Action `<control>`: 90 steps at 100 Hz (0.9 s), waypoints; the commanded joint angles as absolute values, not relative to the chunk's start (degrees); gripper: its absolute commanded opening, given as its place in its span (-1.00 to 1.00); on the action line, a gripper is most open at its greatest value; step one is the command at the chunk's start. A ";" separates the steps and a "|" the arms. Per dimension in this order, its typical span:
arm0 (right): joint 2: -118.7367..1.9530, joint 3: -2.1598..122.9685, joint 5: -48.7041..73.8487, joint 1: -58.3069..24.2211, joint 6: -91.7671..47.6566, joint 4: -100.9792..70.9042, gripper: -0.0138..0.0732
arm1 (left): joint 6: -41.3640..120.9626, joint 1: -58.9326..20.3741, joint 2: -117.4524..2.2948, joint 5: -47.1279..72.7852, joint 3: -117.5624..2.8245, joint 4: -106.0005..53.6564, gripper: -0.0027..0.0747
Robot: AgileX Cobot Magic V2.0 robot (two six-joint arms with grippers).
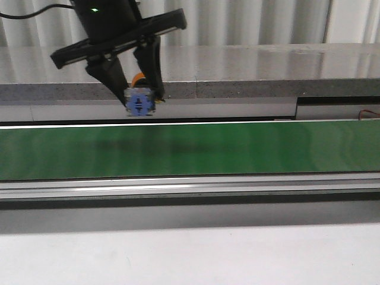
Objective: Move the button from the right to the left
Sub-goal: 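Close the left gripper on the button and lift it off the belt, then carry the button over the blue tray and lower it with the left gripper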
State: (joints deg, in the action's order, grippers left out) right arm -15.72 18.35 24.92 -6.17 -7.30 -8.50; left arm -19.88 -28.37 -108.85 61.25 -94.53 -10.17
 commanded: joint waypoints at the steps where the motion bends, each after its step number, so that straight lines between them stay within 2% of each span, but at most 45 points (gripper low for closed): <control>1: -16.19 20.00 20.30 -6.27 -8.02 -8.74 -0.84 | -17.11 -25.55 -104.37 63.26 -96.54 -11.09 -0.66; 35: -16.19 20.00 20.30 -6.27 -8.02 -8.74 -0.84 | -5.64 -13.02 -103.22 72.56 -96.54 -10.54 -0.66; 90: -16.19 20.00 20.30 -6.27 -8.02 -8.74 -0.84 | 9.32 8.31 -102.42 72.55 -96.43 -6.89 -0.66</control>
State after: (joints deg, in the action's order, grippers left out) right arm -15.72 18.35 24.92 -6.17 -7.30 -8.50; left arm 7.62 5.58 -105.83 70.45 -94.53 -6.94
